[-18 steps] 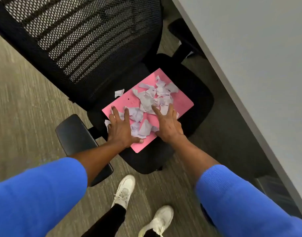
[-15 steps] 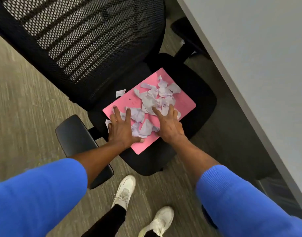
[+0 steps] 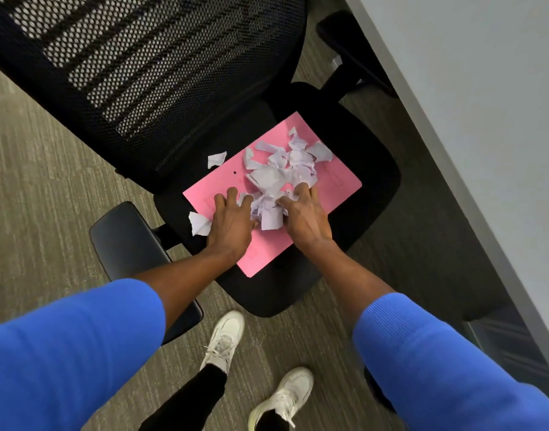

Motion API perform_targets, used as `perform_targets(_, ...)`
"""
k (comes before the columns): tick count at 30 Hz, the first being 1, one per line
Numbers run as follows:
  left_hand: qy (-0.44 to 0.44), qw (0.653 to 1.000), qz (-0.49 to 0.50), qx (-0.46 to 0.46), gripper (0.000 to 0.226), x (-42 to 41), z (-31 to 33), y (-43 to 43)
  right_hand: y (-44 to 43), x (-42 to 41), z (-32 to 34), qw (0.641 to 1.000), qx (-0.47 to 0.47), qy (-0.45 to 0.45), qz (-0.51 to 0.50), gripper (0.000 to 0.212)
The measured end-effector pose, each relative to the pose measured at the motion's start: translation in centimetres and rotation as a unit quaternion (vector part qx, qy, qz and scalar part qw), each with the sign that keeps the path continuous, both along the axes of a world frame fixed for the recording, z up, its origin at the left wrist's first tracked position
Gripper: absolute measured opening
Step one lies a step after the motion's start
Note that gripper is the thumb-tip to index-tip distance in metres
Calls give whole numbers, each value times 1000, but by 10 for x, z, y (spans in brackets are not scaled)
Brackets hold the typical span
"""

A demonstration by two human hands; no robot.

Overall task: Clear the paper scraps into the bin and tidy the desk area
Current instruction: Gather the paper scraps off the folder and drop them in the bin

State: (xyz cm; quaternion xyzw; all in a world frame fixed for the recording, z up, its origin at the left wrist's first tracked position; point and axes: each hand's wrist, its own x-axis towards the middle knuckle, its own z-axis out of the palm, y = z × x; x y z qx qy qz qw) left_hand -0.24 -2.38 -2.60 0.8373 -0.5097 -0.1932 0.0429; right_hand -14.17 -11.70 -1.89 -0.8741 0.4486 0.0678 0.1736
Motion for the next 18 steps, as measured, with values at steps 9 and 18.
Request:
perform_targets(9, 17, 999, -6, -49, 22, 14, 1, -10, -6, -2, -2, 998, -9, -58, -38, 27)
perform_targets(18, 36, 990, 81, -106, 18, 24, 20, -15, -11, -14, 17, 970, 6, -144, -197, 33)
